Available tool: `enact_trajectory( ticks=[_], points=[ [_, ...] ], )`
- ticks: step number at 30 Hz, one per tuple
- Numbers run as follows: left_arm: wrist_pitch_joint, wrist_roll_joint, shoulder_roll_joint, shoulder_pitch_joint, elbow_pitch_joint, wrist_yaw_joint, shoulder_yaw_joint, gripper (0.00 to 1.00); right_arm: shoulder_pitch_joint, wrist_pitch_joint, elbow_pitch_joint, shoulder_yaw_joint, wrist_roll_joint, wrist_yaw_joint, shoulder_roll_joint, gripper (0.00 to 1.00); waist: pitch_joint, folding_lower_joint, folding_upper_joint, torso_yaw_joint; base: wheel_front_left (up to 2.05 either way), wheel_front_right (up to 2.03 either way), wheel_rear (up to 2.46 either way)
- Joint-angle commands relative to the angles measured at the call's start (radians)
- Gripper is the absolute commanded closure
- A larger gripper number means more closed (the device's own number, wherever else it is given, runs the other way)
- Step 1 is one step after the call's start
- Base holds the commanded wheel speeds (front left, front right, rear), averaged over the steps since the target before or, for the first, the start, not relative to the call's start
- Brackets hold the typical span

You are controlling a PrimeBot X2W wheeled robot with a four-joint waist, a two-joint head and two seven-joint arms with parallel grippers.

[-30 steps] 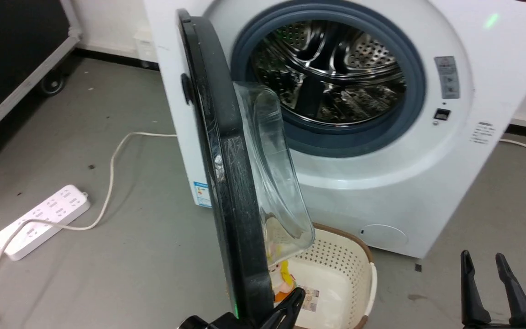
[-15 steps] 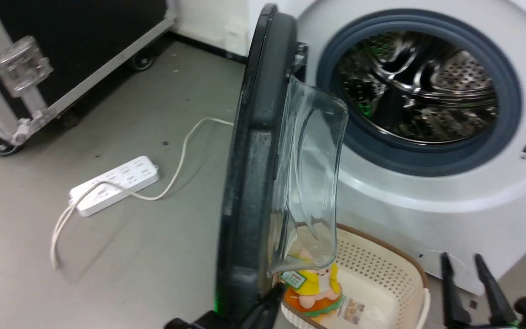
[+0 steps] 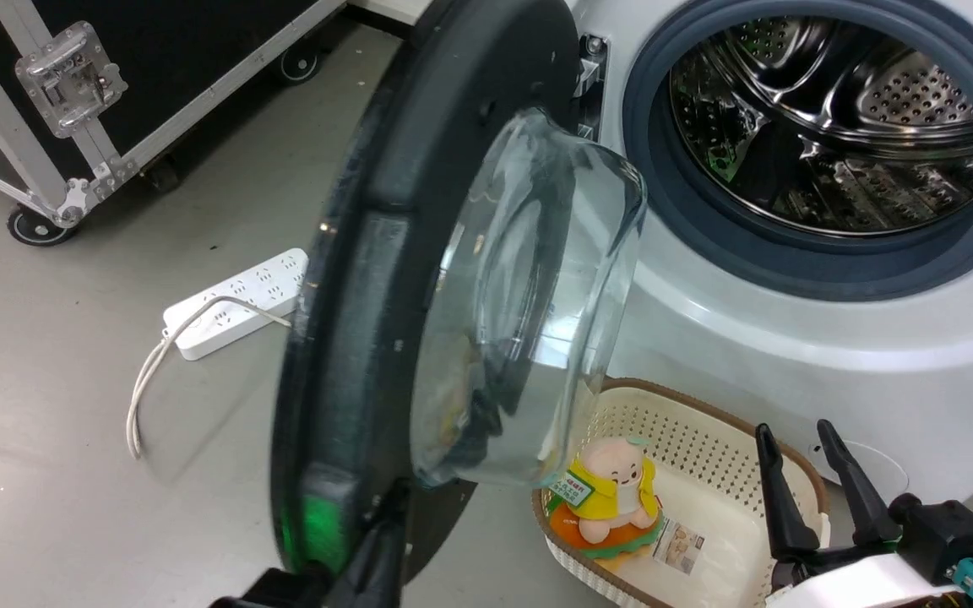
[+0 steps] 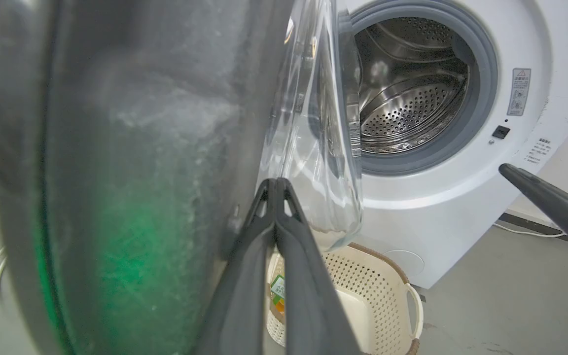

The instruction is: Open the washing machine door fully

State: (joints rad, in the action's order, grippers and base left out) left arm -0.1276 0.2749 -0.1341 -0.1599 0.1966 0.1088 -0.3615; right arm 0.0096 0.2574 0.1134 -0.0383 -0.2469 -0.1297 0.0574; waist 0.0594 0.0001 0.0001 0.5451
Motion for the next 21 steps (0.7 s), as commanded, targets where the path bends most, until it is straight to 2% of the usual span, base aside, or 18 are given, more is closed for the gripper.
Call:
enact_trajectory(
  ticks=[1, 10, 17, 21],
  points=[
    [-0.009, 0.007, -0.003, -0.009, 0.002, 0.009, 0.012, 1.00, -0.013, 0.004, 0.002, 0.000, 0.002, -0.001, 0.008, 0.00, 0.004, -0.0001, -0.0001, 0.000, 0.00, 0.00, 0.00],
    [-0.053, 0.086, -0.047, -0.003, -0.004, 0.042, 0.174, 1.00, 0.003, 0.004, -0.012, 0.017, 0.006, -0.001, 0.039, 0.00, 0.051, -0.0001, -0.0001, 0.000, 0.00, 0.00, 0.00],
    [-0.051, 0.149, -0.109, 0.094, -0.079, 0.022, 0.280, 1.00, 0.027, 0.004, -0.049, 0.055, 0.019, -0.001, 0.061, 0.00, 0.104, -0.0001, -0.0001, -0.001, 0.00, 0.00, 0.00],
    [-0.033, 0.181, -0.145, 0.174, -0.166, 0.003, 0.319, 1.00, 0.047, 0.004, -0.076, 0.081, 0.029, -0.001, 0.070, 0.00, 0.138, -0.0001, -0.0001, -0.001, 0.00, 0.00, 0.00]
  ],
)
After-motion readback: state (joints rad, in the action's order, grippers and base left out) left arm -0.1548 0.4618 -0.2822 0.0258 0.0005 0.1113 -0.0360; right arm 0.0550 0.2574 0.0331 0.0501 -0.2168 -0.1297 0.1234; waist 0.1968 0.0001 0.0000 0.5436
